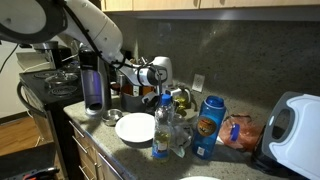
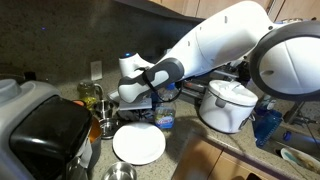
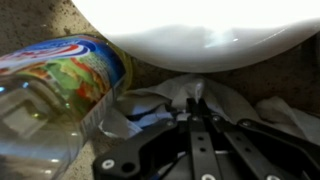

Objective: Use the towel to wipe the plate

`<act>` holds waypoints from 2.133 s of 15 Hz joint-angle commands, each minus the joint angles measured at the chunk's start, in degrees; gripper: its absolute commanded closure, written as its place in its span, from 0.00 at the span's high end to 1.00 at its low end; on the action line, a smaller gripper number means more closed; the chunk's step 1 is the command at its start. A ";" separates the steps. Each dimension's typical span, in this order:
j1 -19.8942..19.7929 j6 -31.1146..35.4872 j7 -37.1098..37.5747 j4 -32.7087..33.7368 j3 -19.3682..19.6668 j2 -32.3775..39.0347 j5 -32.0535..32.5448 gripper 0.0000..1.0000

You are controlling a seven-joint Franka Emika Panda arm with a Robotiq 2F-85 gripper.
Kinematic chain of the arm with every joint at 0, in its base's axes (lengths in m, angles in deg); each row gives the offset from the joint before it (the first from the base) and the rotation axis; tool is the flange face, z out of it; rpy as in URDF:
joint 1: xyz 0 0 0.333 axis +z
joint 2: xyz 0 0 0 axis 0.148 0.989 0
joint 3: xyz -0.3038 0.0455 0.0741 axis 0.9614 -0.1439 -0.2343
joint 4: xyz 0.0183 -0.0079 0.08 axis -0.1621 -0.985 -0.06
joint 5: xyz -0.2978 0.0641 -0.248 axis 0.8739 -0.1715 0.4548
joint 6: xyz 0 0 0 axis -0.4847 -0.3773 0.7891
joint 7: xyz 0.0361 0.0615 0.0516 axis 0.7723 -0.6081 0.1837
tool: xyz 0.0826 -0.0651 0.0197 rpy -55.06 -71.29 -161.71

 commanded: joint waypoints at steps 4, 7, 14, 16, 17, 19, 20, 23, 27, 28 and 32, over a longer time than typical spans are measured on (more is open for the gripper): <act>2.49 -4.53 0.97 4.79 0.35 -1.10 3.25 0.00; 3.08 -8.44 0.69 7.18 -0.10 -1.62 3.76 0.00; 3.16 -18.72 -1.16 10.90 -1.91 -4.65 3.31 0.00; 2.67 -22.63 -3.63 11.35 -3.34 -6.64 2.33 0.00; 2.30 -24.57 -5.37 11.11 -4.22 -7.73 1.67 0.00; 1.53 -28.12 -8.88 10.62 -5.92 -9.89 0.12 0.00; 1.06 -29.10 -11.00 9.93 -6.82 -11.13 -0.82 0.00; -0.04 -31.86 -16.09 8.79 -8.71 -14.04 -4.25 0.00; -1.20 -37.02 -21.87 8.18 -10.25 -16.66 -8.70 0.00; -1.32 -38.40 -23.03 8.00 -10.53 -17.07 -9.57 0.00; -1.89 -42.76 -26.88 6.37 -11.10 -17.23 -12.66 0.00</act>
